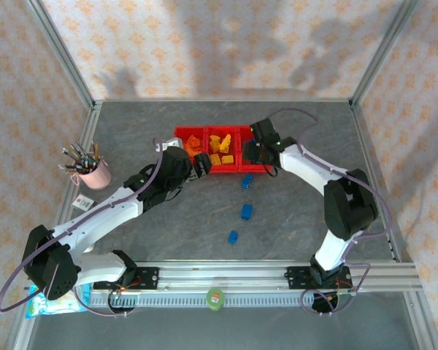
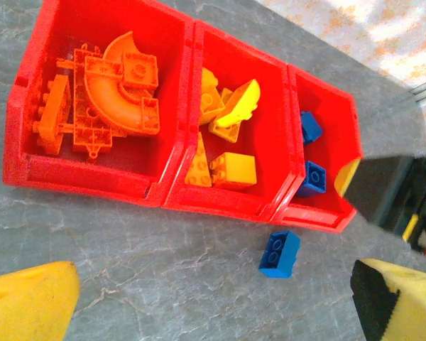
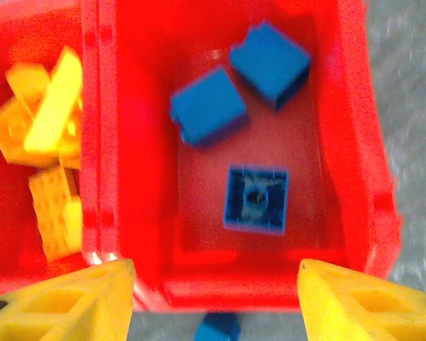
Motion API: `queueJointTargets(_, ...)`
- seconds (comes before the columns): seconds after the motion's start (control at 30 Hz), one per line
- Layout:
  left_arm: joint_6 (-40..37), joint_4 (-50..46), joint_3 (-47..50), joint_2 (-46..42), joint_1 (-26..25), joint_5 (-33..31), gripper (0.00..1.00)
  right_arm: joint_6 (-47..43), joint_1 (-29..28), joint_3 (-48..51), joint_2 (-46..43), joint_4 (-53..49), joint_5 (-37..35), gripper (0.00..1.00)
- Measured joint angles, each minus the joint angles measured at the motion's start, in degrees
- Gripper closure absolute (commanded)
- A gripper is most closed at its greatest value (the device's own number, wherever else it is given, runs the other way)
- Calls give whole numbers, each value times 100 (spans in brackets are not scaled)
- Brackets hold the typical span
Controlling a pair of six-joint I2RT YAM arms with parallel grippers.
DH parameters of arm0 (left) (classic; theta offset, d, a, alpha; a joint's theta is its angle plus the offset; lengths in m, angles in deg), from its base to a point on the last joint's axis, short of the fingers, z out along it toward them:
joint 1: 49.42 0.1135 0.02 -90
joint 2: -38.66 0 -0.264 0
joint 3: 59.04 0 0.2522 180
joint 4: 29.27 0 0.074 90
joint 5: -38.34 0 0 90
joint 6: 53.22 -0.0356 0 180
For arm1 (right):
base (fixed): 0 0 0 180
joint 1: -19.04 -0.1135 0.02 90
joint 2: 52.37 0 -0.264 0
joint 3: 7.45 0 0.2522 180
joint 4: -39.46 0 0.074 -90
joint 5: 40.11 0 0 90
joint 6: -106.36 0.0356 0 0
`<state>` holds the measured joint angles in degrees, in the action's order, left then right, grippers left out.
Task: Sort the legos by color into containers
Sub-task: Place the lego in the container, then pick up the lego from the center of the table.
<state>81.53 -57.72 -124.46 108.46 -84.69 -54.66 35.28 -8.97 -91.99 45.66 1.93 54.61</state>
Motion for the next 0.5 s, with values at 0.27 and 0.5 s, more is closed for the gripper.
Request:
queueJointTargets(0.27, 225, 66, 490, -9, -243, 48, 1, 710, -658, 975, -254, 68, -146, 25)
queueJointTargets(0.5, 474, 232, 726, -79, -339, 48, 1, 1248, -769, 1086, -138, 284, -245, 24)
